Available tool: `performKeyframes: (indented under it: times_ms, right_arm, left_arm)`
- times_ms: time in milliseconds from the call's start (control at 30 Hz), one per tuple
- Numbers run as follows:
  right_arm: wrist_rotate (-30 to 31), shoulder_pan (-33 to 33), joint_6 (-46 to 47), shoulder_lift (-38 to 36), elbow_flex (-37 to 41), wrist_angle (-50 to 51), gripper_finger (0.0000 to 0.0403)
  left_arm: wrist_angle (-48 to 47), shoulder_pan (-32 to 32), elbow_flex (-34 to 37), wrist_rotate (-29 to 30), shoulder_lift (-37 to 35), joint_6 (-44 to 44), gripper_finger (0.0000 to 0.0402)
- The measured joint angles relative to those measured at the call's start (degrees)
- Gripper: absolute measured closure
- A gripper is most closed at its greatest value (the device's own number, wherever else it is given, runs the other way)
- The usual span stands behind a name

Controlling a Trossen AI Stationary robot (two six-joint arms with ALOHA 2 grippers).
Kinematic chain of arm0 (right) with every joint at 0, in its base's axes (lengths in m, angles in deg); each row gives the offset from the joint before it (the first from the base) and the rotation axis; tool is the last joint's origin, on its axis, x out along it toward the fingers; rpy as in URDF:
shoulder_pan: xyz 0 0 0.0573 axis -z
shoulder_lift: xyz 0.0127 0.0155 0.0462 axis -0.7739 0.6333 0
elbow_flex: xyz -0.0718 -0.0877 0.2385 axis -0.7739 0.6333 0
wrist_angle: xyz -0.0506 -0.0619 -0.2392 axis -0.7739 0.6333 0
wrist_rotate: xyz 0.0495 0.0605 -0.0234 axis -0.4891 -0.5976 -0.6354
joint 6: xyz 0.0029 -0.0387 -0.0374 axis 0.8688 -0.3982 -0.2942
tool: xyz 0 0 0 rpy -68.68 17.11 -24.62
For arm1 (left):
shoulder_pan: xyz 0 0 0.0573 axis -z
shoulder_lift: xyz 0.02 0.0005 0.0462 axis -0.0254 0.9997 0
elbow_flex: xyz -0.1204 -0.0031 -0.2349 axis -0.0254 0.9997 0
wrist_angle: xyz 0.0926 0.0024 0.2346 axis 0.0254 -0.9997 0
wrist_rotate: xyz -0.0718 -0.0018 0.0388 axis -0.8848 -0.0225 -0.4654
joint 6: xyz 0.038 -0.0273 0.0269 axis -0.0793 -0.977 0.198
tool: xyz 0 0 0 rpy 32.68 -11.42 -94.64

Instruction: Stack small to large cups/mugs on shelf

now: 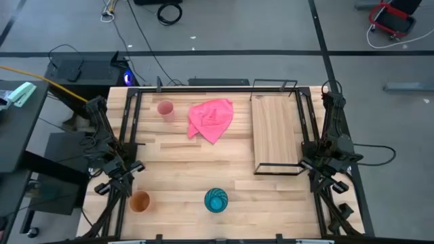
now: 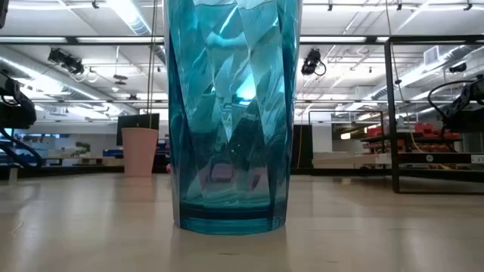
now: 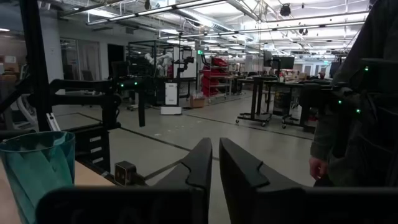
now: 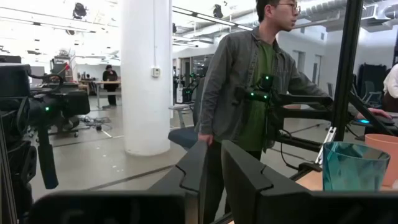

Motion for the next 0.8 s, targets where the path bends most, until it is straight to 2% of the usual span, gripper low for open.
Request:
performKeyframes:
  times_ms: [800]
  right_arm:
    - [0.0,0.0,0.0,0.0,0.0,0.0,0.0346]
  left_arm:
    - [0.0,0.0,0.0,0.0,0.0,0.0,0.0367]
